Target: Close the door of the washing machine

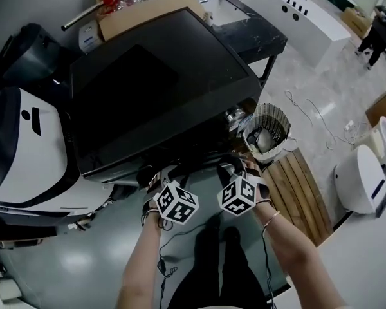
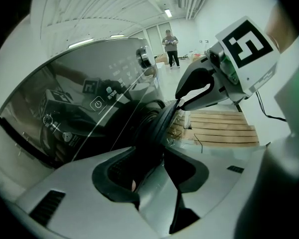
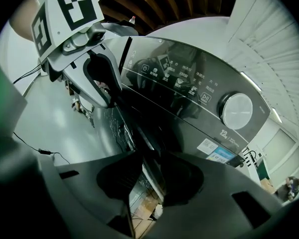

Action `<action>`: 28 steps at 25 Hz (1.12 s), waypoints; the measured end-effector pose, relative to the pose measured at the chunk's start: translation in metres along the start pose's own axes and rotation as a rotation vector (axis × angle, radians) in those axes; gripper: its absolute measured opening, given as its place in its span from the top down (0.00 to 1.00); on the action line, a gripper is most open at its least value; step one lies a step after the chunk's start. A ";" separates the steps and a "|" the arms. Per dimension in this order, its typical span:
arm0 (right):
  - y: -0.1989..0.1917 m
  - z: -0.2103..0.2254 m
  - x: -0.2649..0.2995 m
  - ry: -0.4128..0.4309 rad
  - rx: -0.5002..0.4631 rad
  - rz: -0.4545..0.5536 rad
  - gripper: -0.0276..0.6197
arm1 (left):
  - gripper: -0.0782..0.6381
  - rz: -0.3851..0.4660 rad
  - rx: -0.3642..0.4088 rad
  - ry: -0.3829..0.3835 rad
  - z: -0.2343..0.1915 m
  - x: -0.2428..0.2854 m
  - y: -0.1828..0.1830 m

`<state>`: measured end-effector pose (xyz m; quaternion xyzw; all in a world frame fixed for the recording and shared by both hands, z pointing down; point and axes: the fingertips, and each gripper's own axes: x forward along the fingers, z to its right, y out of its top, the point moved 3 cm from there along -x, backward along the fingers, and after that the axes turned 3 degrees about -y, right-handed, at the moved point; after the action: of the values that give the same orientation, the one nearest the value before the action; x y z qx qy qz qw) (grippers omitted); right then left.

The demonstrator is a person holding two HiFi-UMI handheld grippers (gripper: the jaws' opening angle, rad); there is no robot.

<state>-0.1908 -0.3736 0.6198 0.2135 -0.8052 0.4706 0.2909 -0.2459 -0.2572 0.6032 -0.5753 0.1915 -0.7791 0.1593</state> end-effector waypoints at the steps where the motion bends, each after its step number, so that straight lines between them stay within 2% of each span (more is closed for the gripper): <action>1: 0.000 0.000 0.001 0.006 -0.004 0.003 0.77 | 0.63 -0.005 -0.006 0.004 0.000 0.000 0.000; 6: 0.001 0.005 0.004 0.029 -0.027 0.020 0.77 | 0.62 -0.013 -0.018 0.035 -0.001 0.002 0.002; 15: 0.011 0.019 0.025 0.023 -0.064 0.035 0.77 | 0.62 0.006 -0.043 0.136 -0.014 0.011 0.006; 28: 0.015 0.023 0.037 0.008 -0.111 0.082 0.76 | 0.61 -0.016 -0.077 0.163 -0.022 0.018 0.007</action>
<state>-0.2333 -0.3895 0.6260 0.1620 -0.8369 0.4374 0.2862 -0.2715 -0.2695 0.6088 -0.5174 0.2291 -0.8165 0.1148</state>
